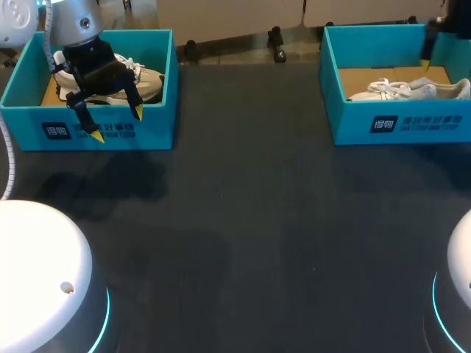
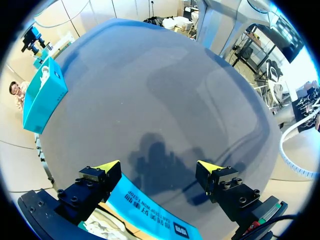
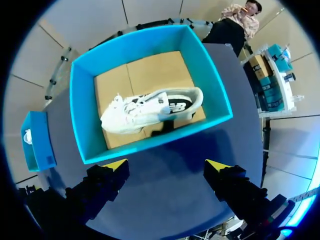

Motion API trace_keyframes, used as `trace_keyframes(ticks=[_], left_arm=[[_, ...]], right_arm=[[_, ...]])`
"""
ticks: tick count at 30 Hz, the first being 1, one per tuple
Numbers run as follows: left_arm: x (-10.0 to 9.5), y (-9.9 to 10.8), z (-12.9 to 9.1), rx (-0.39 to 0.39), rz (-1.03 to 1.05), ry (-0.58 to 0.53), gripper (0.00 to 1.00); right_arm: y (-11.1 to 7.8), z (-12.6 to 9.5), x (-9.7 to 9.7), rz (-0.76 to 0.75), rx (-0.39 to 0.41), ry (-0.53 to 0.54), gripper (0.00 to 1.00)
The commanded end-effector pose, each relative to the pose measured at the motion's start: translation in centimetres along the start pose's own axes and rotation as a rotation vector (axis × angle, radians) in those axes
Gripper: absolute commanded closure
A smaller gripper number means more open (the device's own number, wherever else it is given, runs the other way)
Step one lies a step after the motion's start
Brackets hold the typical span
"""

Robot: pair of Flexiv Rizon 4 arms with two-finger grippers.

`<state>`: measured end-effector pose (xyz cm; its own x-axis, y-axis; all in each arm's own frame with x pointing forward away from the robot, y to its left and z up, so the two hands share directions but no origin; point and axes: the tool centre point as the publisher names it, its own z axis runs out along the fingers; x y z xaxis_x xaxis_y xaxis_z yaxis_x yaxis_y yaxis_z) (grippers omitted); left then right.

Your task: Take the shoe out of the shoebox, open the shoe tongue, remove and reinsert the insole, then place the shoe into the shoebox

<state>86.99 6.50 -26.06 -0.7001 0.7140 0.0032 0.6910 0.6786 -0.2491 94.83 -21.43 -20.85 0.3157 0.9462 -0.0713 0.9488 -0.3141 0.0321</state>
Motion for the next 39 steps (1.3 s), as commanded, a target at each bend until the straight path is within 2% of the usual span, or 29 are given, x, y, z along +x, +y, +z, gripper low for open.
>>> trace_keyframes(ticks=[1,10,12,17,19,25,32,39], left_arm=[[0.1,0.0,0.0,-0.002,0.000,0.000,0.00],[0.1,0.0,0.0,-0.002,0.000,0.000,0.00],[-0.7,1.0,-1.0,0.003,0.051,-0.018,0.00],[-2.8,3.9,-3.8,-0.064,0.199,-0.072,0.00],[-3.9,5.3,-4.6,-0.071,0.208,-0.058,0.00],[-5.6,10.1,-8.0,-0.109,0.298,-0.041,0.00],[-7.4,17.0,-11.3,-0.169,0.395,-0.031,0.00],[-9.9,24.1,-13.6,-0.158,0.399,-0.029,0.00]], right_arm=[[-1.8,-0.3,0.0,0.011,-0.028,0.015,0.00],[-1.8,-0.3,0.0,0.011,-0.028,0.015,0.00],[-1.8,-0.3,0.0,0.011,-0.028,0.015,0.00],[-1.8,-0.3,0.0,0.011,-0.028,0.015,0.00],[-1.8,-0.3,0.0,0.011,-0.028,0.015,0.00],[-1.8,-0.3,0.0,0.011,-0.028,0.015,0.00],[-1.8,-0.3,0.0,0.011,-0.028,0.015,0.00],[-1.8,-0.3,0.0,0.011,-0.028,0.015,0.00]])
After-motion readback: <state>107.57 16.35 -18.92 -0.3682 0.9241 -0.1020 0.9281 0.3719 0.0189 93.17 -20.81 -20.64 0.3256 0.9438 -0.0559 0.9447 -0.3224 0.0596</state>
